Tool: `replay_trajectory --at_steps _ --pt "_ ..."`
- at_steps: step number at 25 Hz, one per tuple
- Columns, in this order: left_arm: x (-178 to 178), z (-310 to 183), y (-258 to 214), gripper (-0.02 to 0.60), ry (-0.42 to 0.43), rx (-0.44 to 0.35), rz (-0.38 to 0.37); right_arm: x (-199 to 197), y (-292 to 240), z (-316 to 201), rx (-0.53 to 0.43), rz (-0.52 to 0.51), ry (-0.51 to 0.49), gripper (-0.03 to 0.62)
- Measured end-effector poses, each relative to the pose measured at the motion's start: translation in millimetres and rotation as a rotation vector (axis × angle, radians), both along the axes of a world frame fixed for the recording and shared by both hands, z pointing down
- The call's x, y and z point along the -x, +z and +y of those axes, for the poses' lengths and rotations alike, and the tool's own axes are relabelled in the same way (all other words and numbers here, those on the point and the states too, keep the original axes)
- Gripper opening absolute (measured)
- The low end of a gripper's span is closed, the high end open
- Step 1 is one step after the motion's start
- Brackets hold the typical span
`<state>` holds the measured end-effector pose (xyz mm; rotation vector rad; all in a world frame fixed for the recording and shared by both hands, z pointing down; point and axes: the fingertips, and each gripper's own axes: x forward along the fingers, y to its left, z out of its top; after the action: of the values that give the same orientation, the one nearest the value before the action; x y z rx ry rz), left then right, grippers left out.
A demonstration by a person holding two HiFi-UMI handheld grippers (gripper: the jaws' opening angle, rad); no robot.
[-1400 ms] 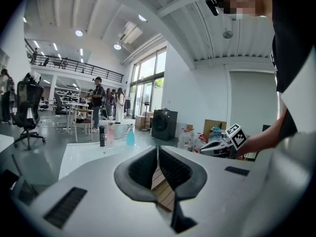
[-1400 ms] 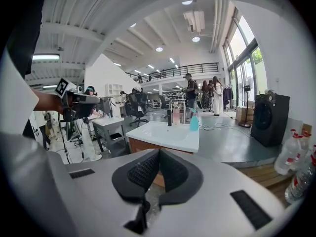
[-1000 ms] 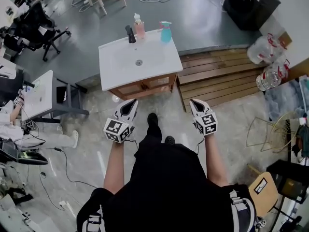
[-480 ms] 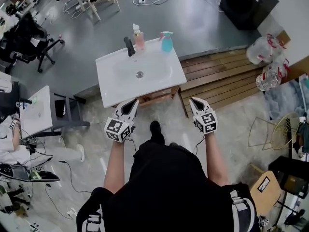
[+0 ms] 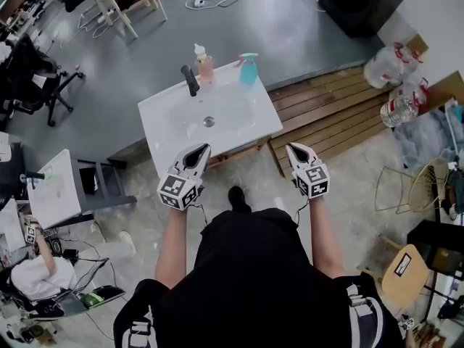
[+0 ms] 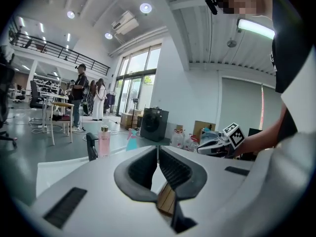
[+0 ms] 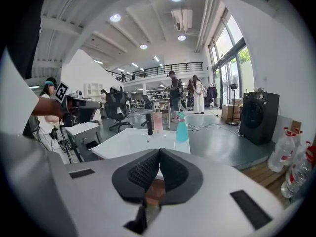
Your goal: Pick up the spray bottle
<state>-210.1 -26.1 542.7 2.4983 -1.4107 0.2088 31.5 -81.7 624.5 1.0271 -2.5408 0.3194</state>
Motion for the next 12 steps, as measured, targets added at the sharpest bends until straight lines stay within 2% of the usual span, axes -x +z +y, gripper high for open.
replay_trajectory --at_steps 6,12 --pt "13 -23 0 0.031 0.053 -0.009 0.001 16 -4 -11 -0.011 -0.003 0.045 0.017" --pt "20 -32 2 0.031 0.07 -0.011 0.007 20 0 -11 0.002 -0.012 0.07 0.017"
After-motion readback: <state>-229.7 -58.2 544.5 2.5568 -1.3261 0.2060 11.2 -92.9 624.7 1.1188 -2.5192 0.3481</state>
